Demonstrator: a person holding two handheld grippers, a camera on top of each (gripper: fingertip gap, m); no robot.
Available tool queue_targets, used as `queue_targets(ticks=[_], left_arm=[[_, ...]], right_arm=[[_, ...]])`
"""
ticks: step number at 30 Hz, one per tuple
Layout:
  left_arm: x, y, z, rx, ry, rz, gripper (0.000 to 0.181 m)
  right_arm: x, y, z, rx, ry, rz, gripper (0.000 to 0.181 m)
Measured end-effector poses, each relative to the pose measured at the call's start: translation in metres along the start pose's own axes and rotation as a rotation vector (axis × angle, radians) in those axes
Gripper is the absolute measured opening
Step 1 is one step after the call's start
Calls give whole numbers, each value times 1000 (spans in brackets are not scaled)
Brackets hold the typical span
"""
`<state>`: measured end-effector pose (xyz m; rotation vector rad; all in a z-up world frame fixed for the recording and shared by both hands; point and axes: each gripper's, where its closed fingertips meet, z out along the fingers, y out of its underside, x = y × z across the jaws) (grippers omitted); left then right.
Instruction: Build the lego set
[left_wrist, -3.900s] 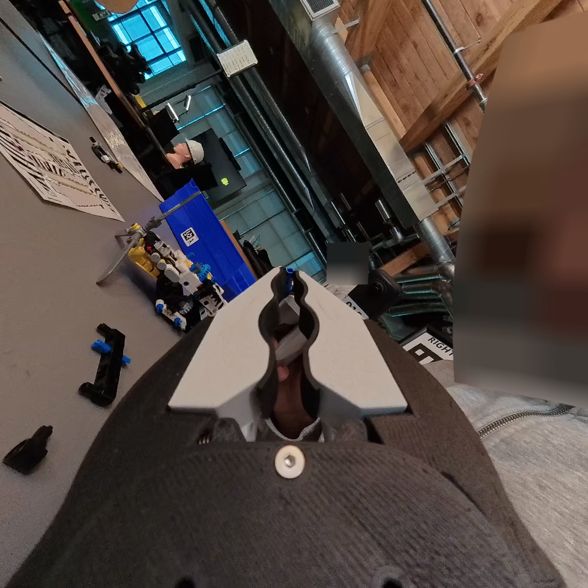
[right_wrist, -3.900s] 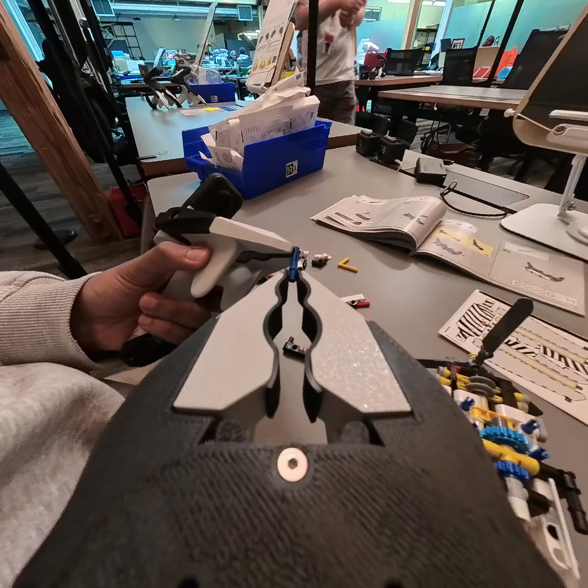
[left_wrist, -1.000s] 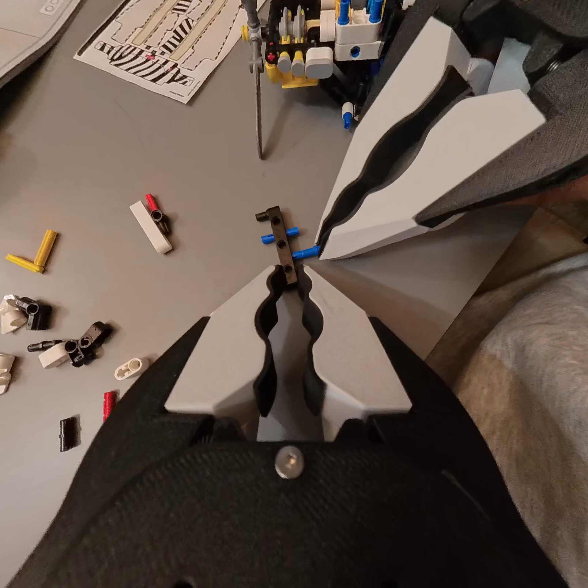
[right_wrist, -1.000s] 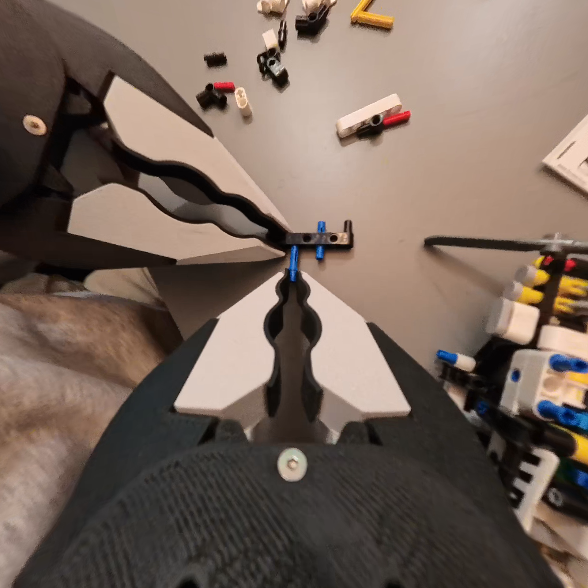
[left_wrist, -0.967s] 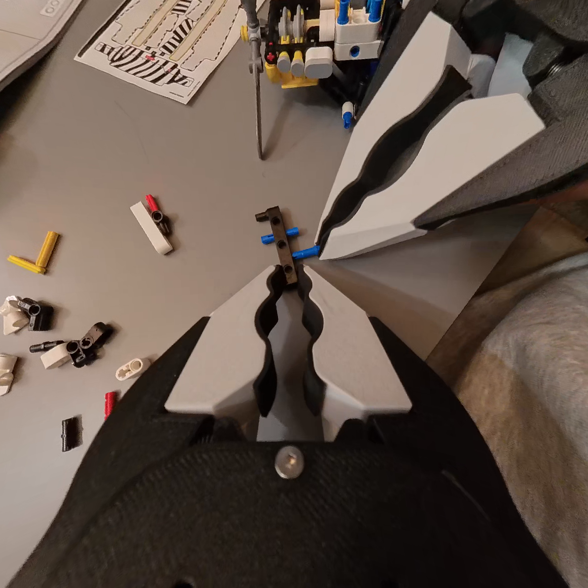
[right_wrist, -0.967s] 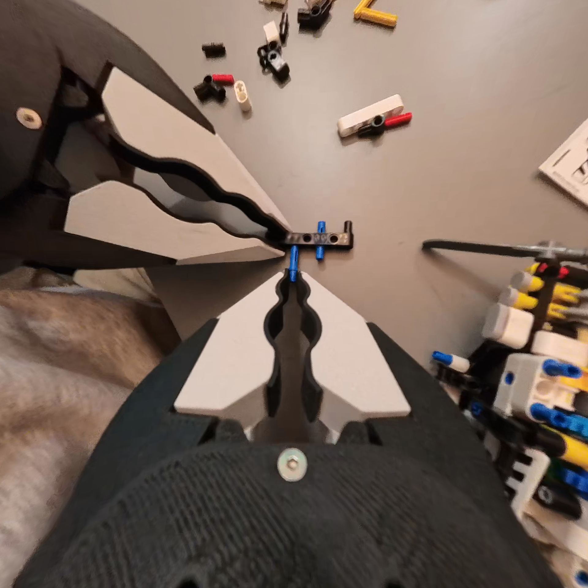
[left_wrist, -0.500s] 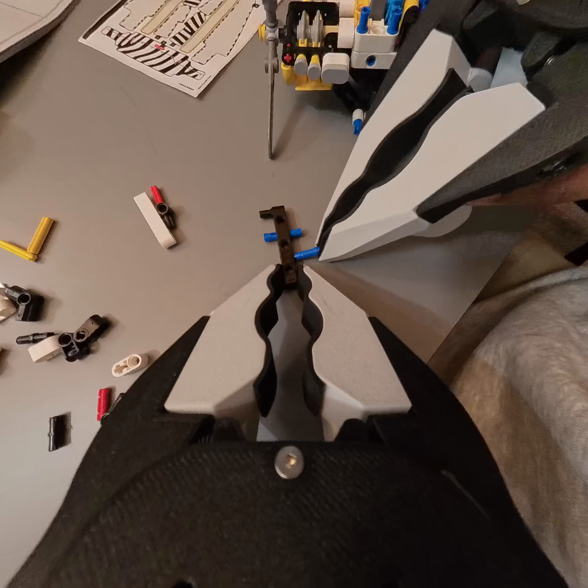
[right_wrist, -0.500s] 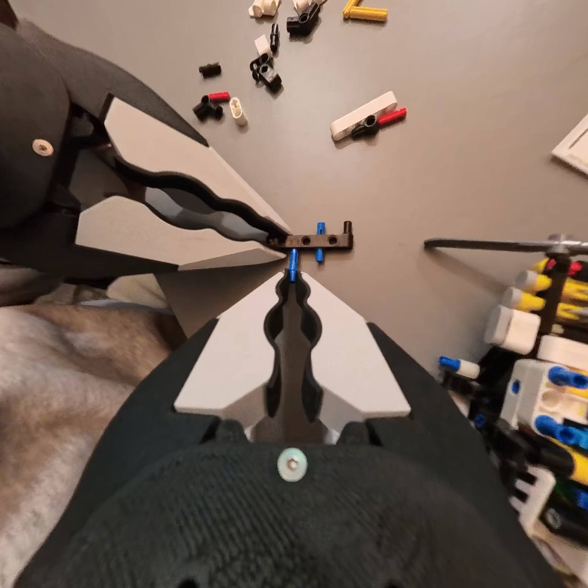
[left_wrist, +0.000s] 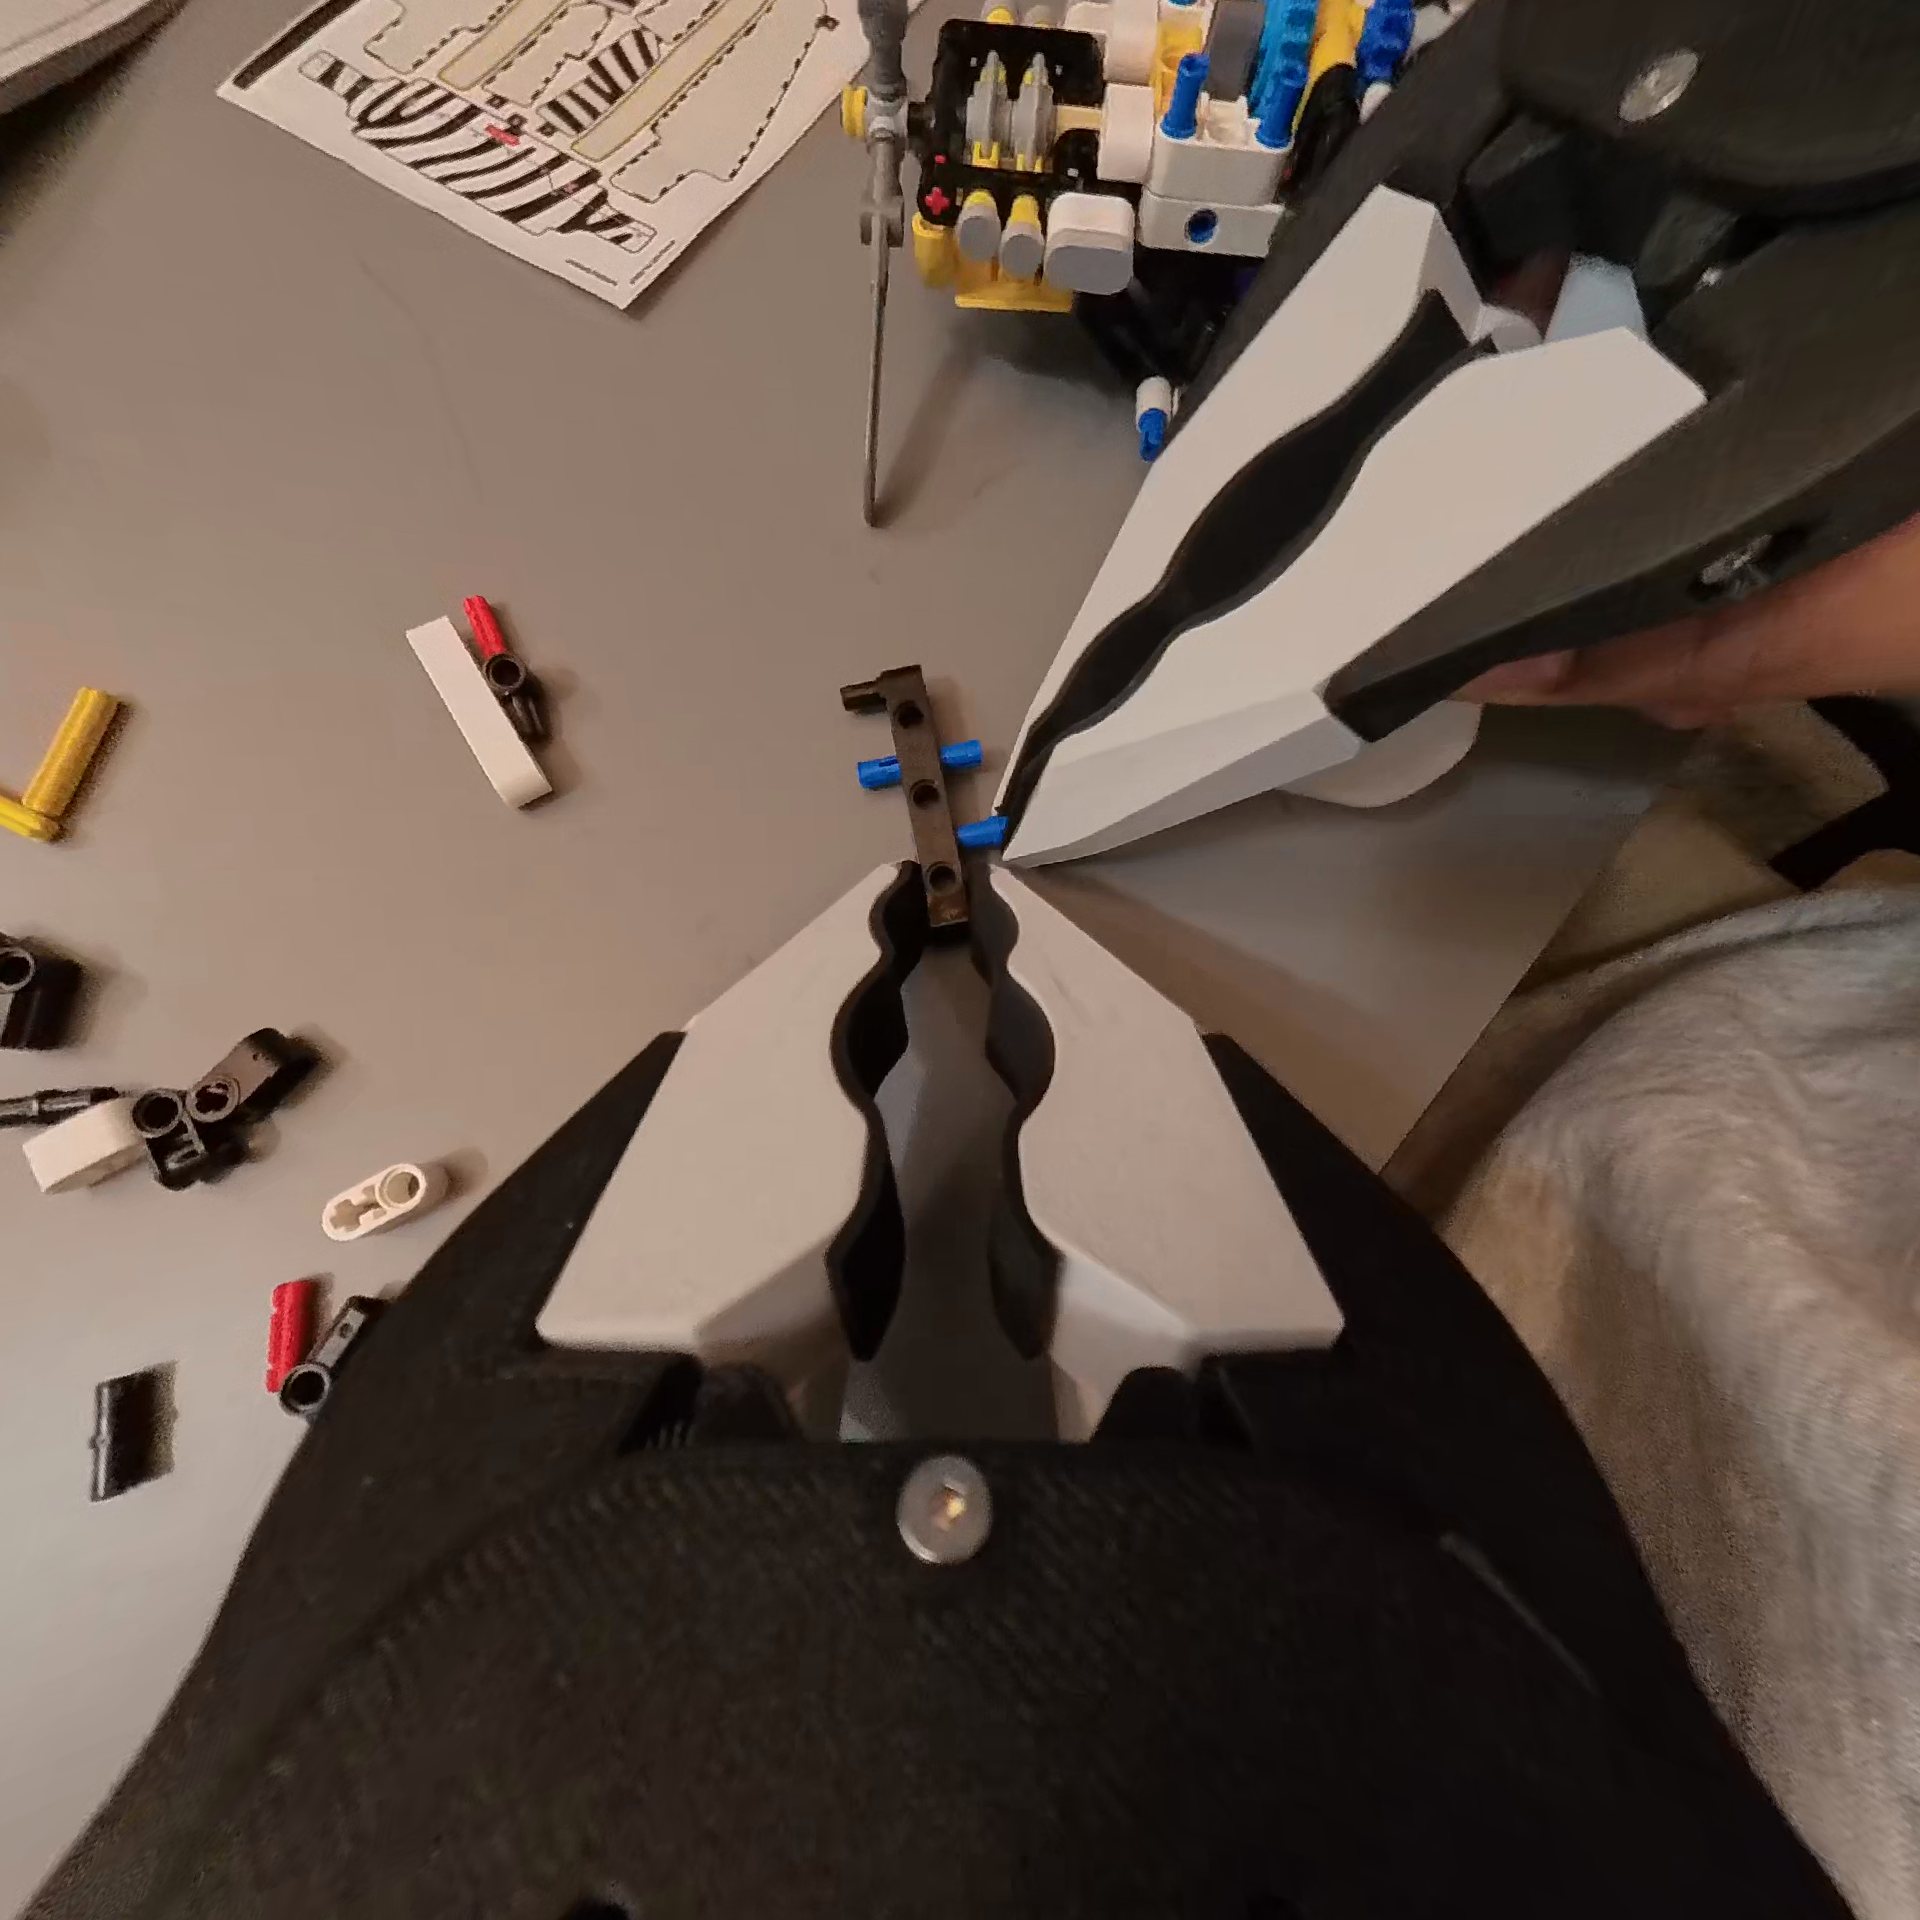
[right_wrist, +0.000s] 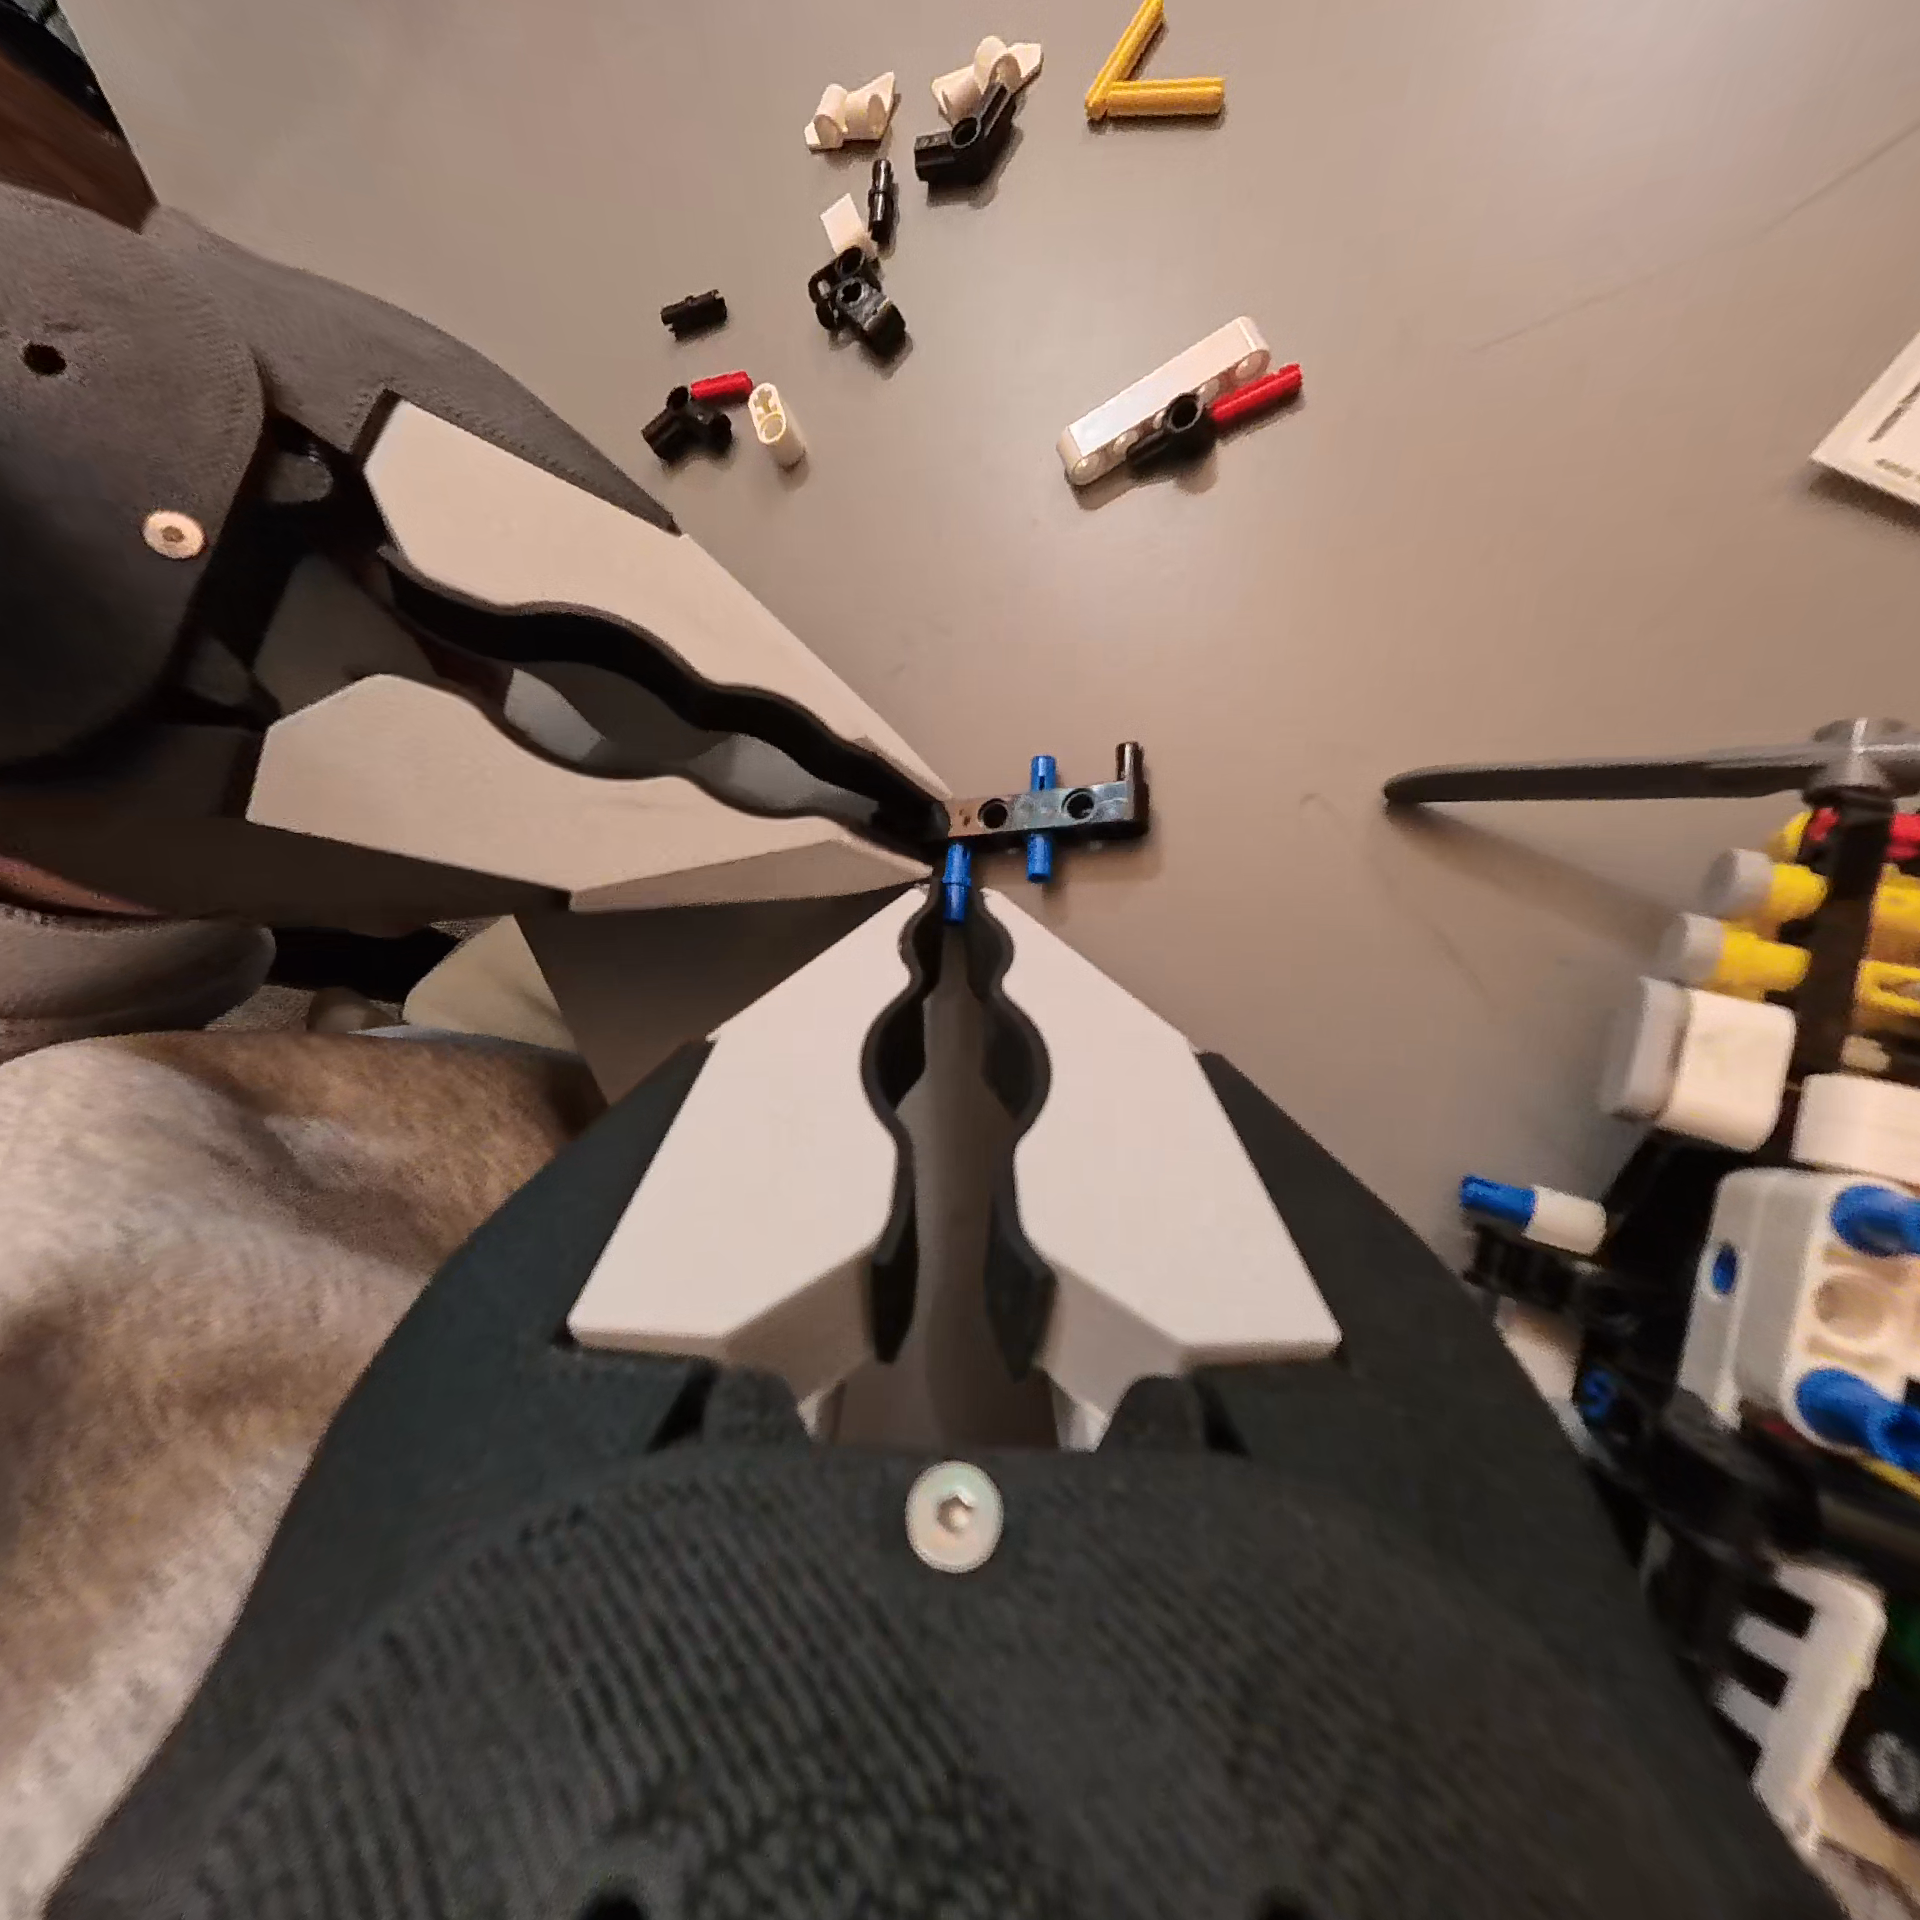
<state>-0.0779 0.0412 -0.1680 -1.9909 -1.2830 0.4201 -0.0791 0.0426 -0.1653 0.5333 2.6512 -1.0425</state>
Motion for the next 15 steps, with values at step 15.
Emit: queue_targets(ticks=[15], left_arm=[[0,0,0,-13,43,32,9]], right_arm=[[2,-6,5,-30,23,-65,1]])
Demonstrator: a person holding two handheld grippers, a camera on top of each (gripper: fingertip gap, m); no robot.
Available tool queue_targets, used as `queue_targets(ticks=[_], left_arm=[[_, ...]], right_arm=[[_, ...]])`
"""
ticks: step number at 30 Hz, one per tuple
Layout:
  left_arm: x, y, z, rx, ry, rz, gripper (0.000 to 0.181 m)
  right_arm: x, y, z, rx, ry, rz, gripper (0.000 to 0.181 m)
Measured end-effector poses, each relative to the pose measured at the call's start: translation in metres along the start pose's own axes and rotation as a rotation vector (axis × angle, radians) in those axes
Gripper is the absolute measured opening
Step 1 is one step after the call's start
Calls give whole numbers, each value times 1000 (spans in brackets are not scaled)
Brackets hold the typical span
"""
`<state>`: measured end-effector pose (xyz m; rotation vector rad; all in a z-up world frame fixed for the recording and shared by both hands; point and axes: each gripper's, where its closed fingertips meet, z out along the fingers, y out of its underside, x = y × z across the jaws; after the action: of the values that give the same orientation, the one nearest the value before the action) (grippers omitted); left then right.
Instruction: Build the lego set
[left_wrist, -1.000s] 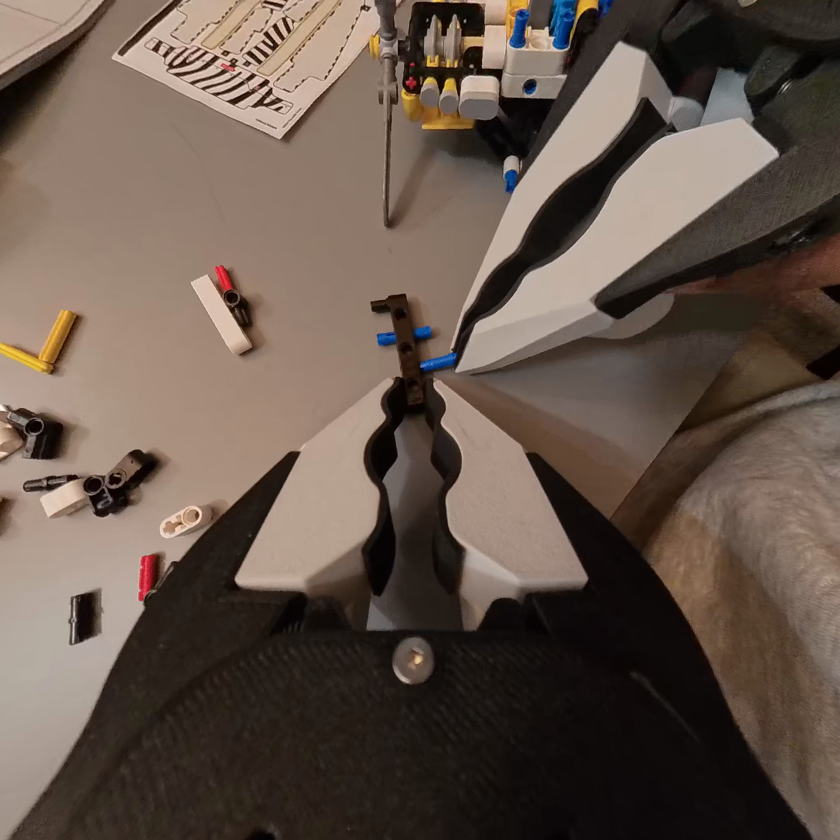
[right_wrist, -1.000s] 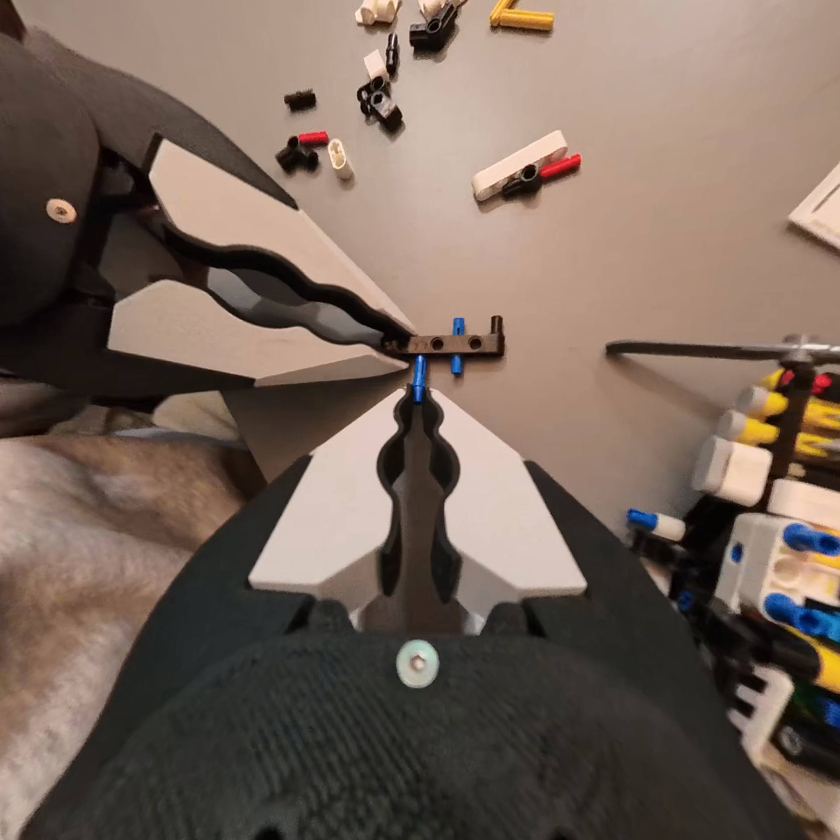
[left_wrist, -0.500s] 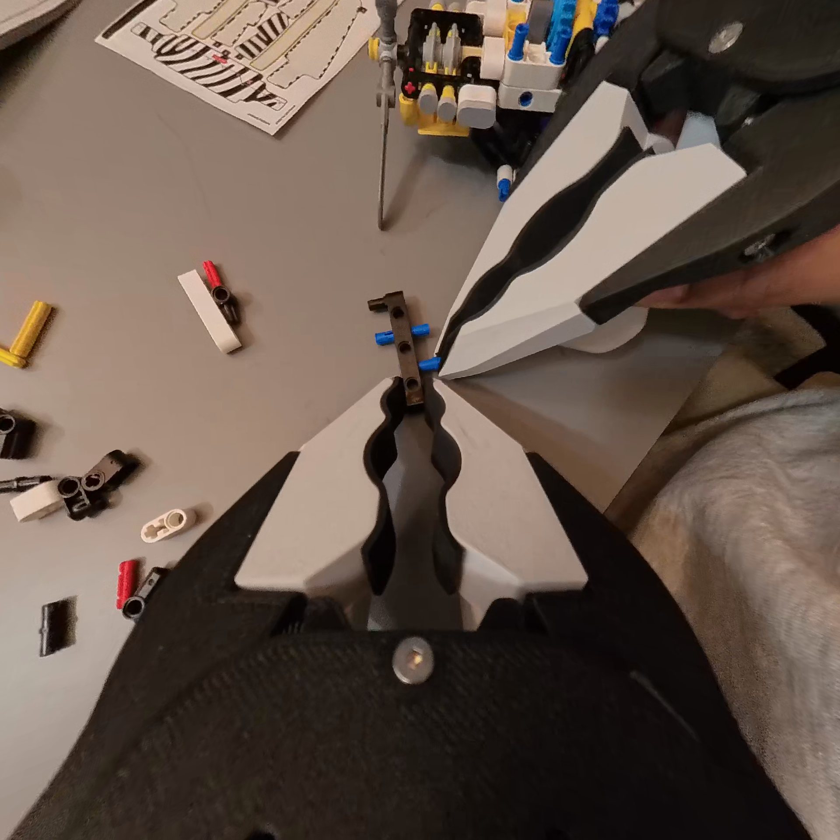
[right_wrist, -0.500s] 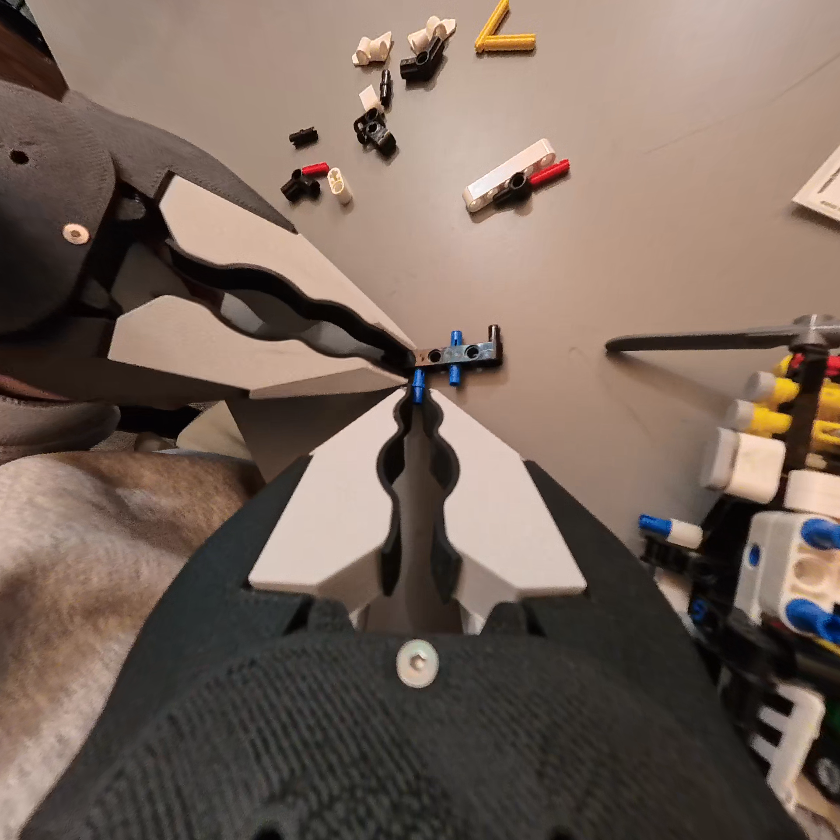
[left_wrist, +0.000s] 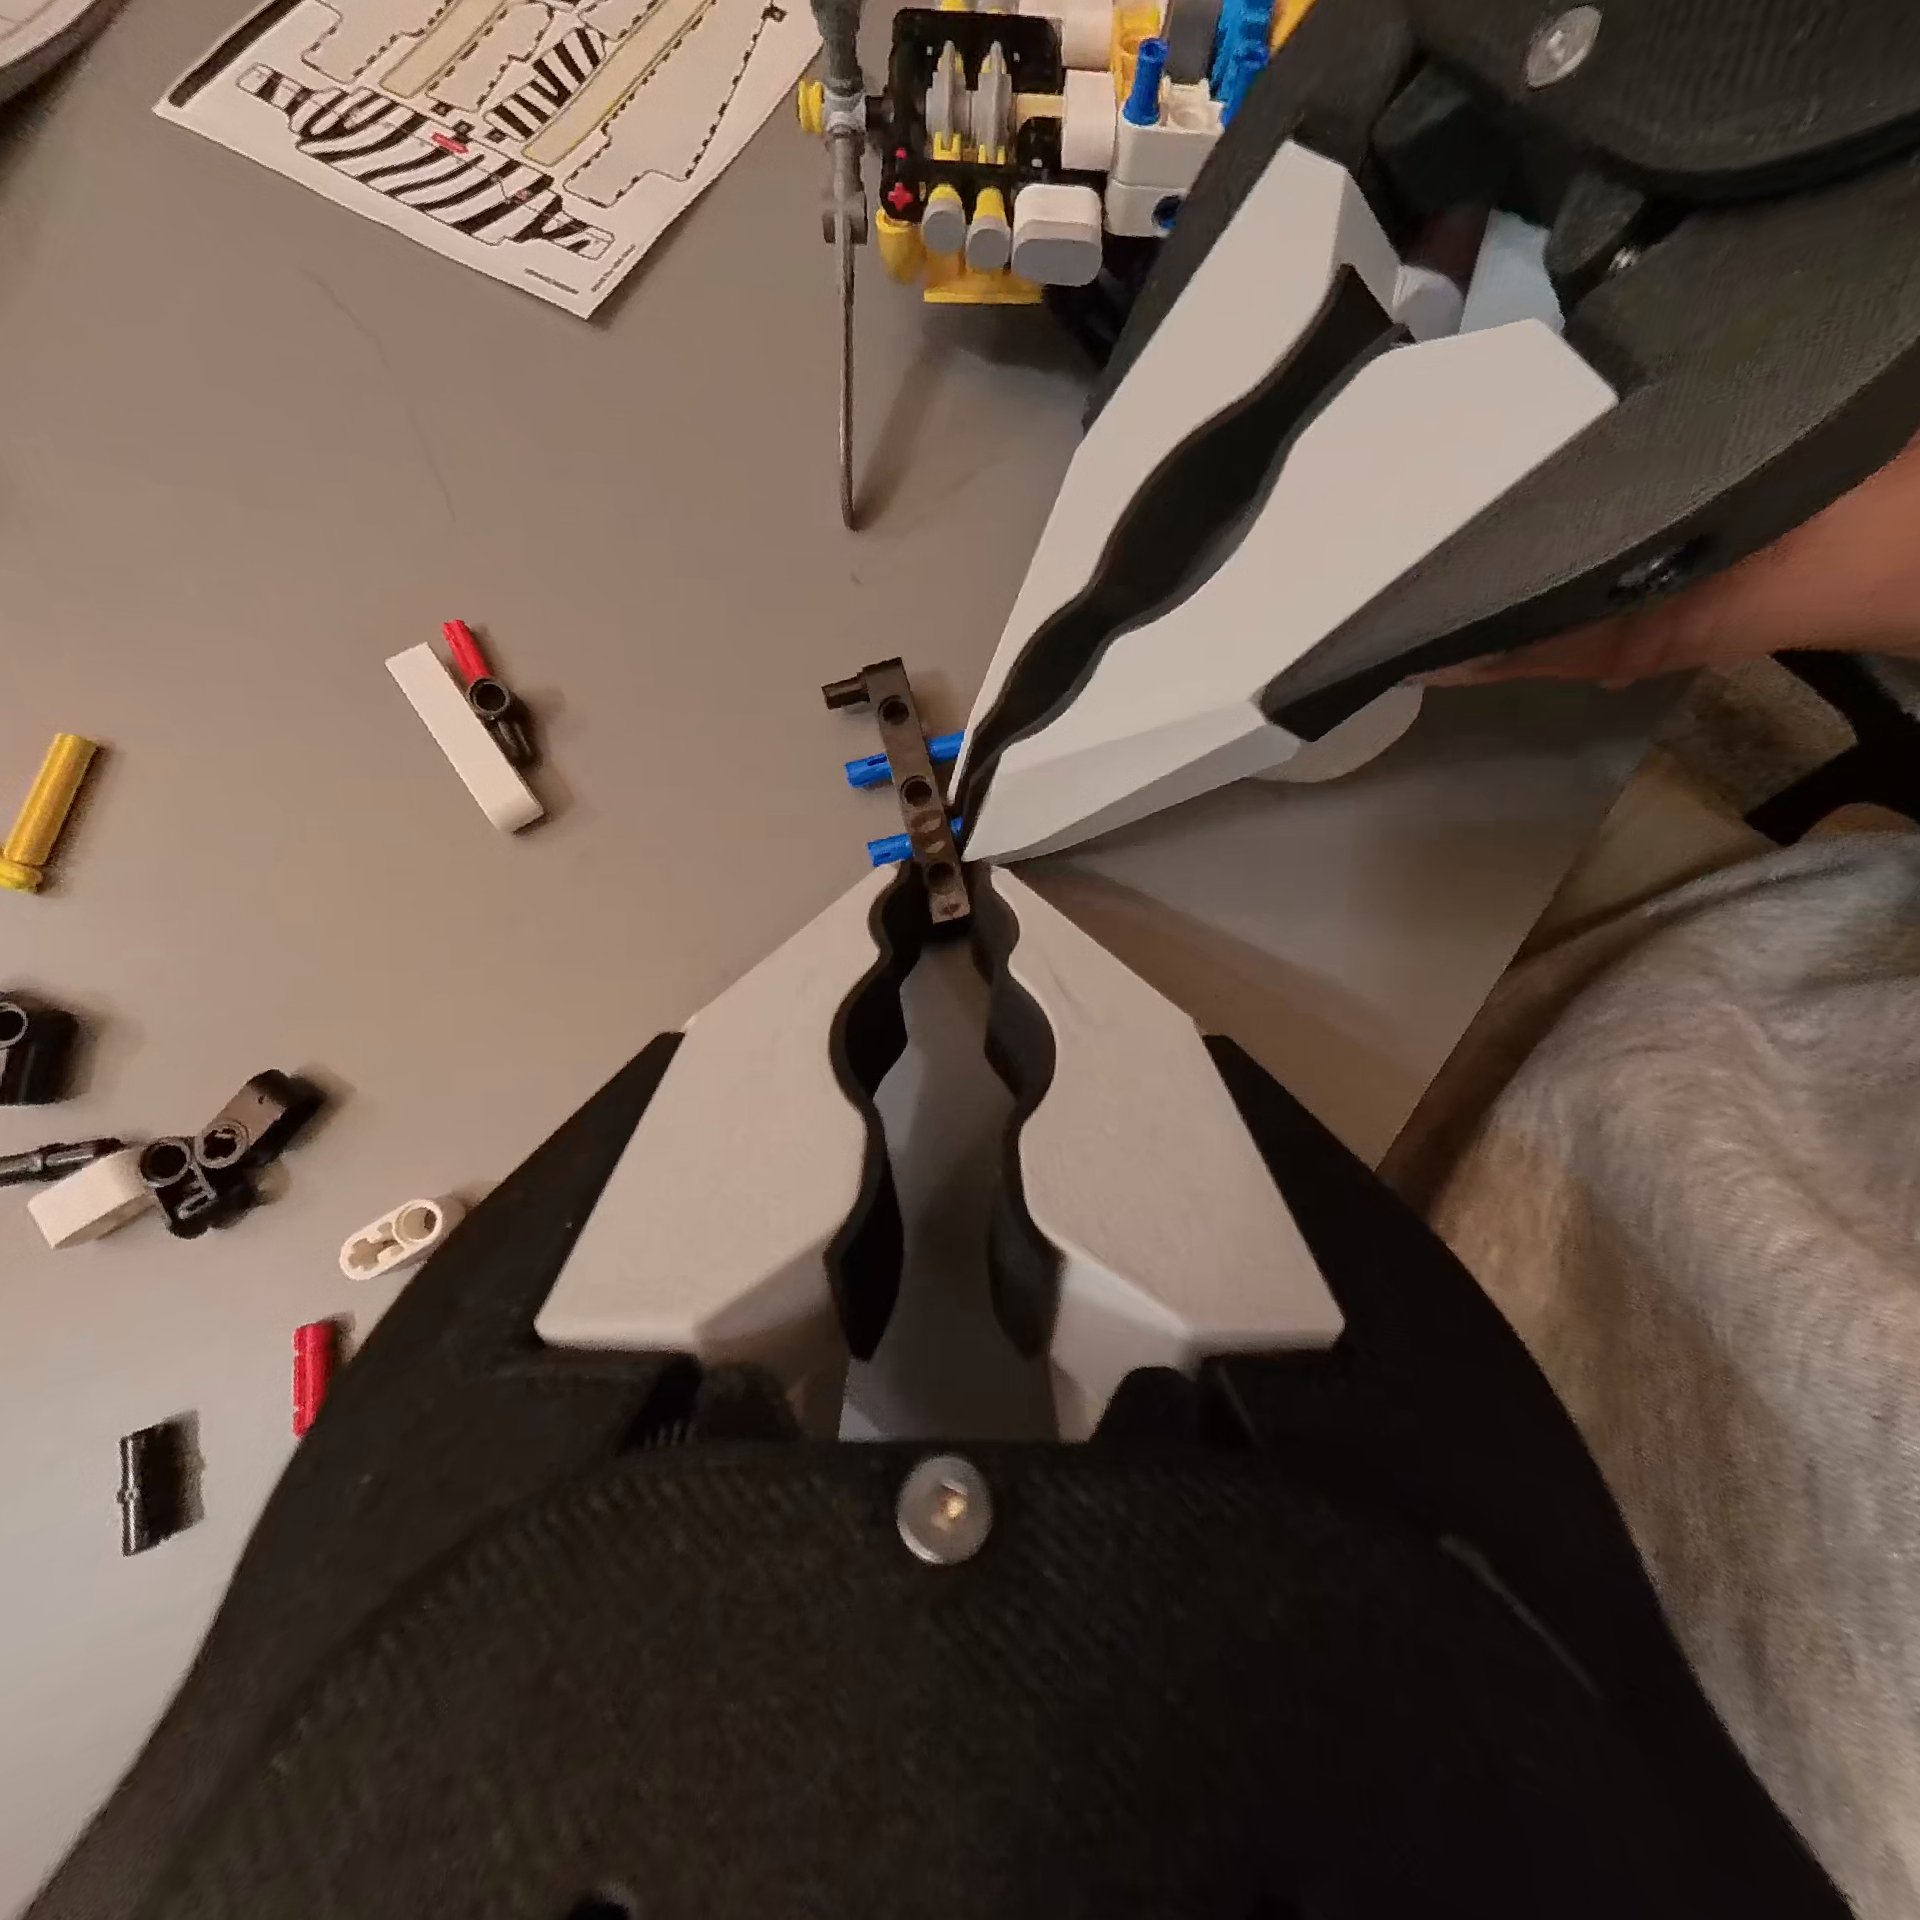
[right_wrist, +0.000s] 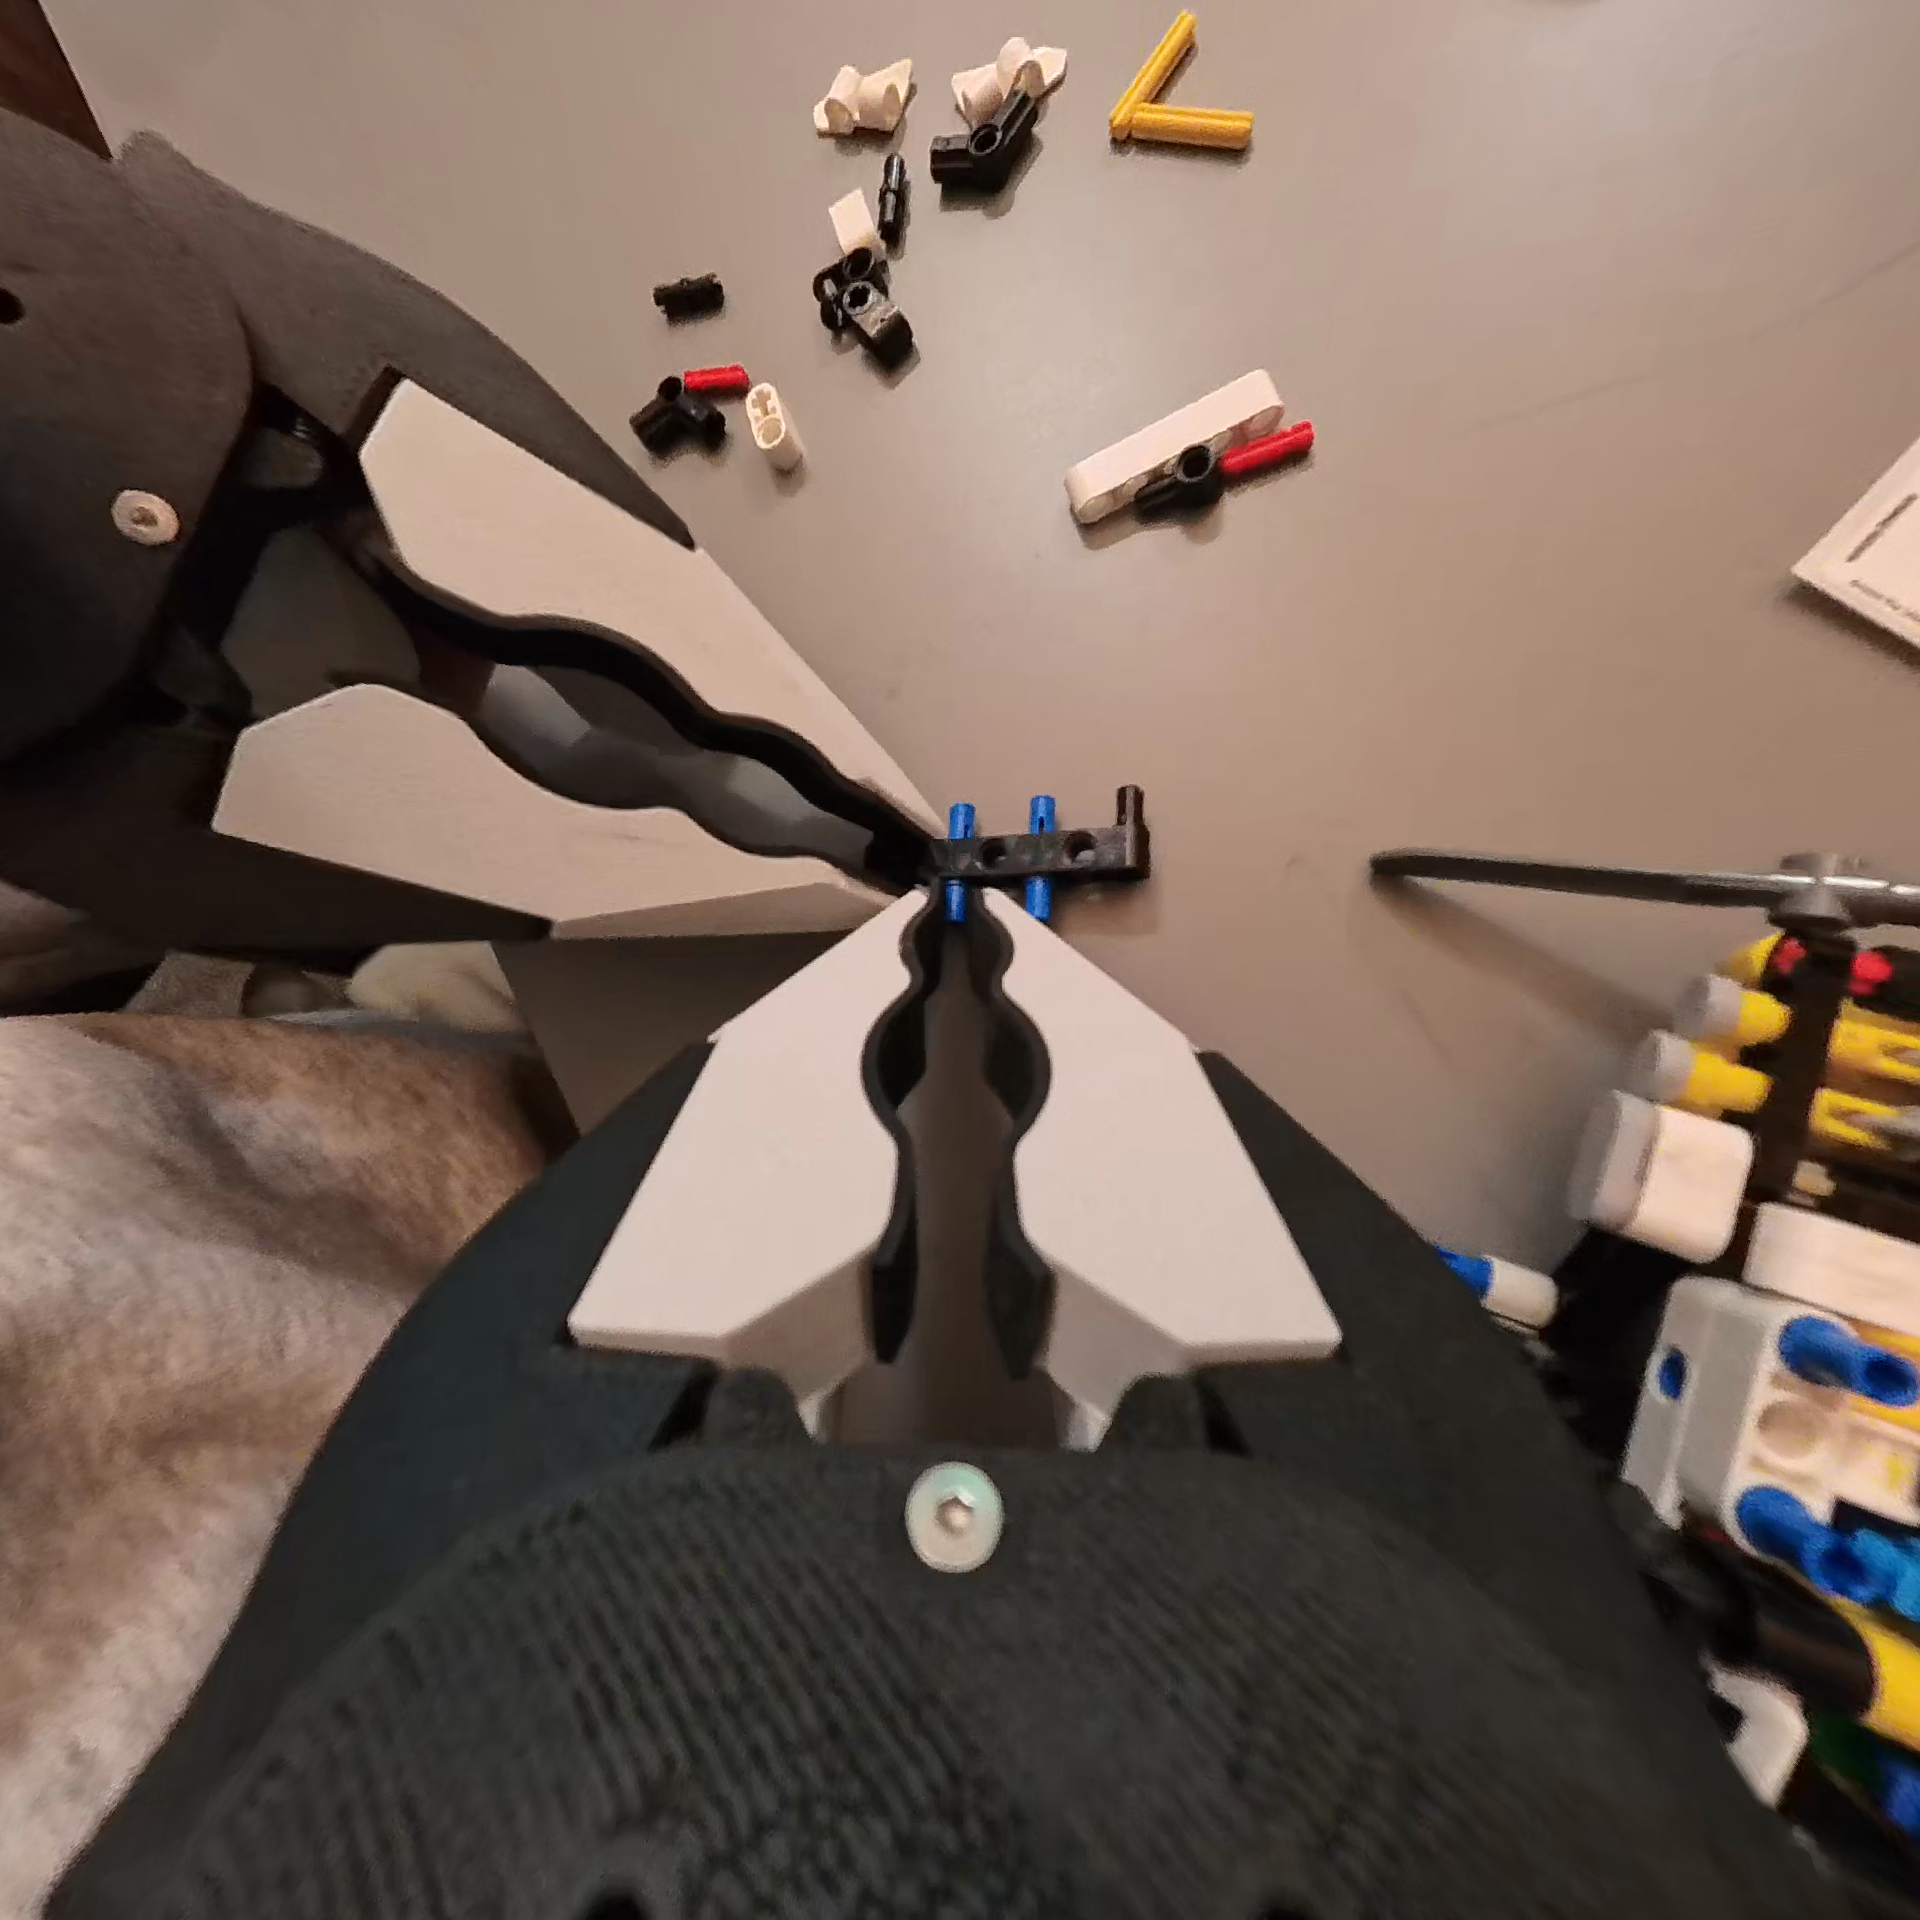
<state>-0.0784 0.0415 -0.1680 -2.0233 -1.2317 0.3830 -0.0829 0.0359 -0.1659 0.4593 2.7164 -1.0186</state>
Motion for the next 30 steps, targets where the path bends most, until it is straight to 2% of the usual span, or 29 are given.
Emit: queue_targets(ticks=[8,17,19,25,30], left_arm=[[-1,-2,2,4,40,-74,8],[5,-6,6,9,15,-79,7],[-3,-5,5,6,-50,-59,7],[-3,-2,3,7,-33,-59,7],[-2,-2,1,9,-35,-39,7]], right_arm=[[3,-1,-2,88,95,-53,2],[5,6,-11,142,162,-102,3],[2,9,-12,125,153,-105,14],[-1,5,-19,204,117,-88,16],[2,3,-22,255,144,-91,19]])
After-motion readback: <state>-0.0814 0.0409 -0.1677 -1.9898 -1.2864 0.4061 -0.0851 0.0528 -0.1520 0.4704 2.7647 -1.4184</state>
